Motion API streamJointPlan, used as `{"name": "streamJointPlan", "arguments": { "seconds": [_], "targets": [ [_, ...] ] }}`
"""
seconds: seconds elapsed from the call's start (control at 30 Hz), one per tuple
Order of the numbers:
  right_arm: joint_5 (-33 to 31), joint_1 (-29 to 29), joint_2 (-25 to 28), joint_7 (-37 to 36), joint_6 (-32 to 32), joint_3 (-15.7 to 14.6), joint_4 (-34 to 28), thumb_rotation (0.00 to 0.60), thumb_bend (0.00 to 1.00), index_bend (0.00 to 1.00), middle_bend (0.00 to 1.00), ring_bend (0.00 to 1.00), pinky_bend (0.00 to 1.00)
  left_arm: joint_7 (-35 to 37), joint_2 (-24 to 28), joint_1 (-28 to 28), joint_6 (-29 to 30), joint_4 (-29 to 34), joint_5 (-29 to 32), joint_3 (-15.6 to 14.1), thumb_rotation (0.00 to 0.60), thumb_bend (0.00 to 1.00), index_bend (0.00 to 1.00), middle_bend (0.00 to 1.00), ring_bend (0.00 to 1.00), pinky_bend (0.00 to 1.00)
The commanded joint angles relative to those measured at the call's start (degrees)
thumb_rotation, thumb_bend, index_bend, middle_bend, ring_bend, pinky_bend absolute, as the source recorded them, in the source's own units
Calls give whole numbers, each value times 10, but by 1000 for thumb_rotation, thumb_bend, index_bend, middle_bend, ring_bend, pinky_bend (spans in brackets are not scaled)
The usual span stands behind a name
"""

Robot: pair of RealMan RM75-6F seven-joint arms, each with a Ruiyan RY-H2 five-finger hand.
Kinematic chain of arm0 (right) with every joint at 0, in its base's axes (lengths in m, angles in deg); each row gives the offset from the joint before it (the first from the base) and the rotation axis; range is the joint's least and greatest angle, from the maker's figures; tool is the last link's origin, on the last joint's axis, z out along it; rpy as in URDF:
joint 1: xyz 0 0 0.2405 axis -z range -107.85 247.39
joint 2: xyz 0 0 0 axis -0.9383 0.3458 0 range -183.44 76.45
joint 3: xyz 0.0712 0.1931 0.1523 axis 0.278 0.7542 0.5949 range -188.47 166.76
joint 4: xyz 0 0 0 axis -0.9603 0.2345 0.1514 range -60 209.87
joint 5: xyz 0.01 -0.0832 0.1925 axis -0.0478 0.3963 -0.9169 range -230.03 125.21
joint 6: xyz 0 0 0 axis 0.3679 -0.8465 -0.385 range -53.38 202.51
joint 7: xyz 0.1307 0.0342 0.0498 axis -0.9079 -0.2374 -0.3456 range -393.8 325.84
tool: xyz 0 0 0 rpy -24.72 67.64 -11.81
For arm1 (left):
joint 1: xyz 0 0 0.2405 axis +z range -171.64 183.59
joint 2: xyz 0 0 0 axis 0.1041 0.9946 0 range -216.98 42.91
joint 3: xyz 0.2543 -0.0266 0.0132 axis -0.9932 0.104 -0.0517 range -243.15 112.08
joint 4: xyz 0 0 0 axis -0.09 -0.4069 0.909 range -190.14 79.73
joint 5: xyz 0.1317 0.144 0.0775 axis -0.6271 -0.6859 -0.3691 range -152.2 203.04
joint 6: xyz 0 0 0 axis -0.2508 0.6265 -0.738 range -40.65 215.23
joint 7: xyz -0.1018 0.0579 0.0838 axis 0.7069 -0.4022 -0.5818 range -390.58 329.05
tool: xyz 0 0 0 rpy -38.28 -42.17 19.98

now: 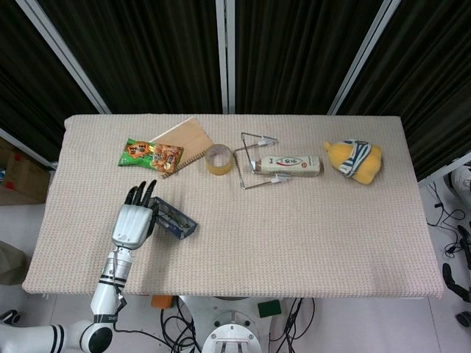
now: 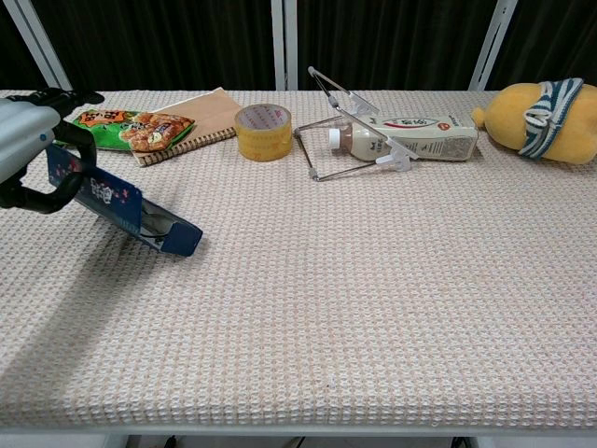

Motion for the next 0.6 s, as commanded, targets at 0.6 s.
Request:
{"name": "streamJointPlan", "arguments": {
  "seconds": [0.6],
  "targets": [
    [-15,-2,0,-3,14,2,6,600,477,0,0,0,0,-56,-107,-67,-88,-166,62,57,600,489,704,0,0,132]
  ]
}}
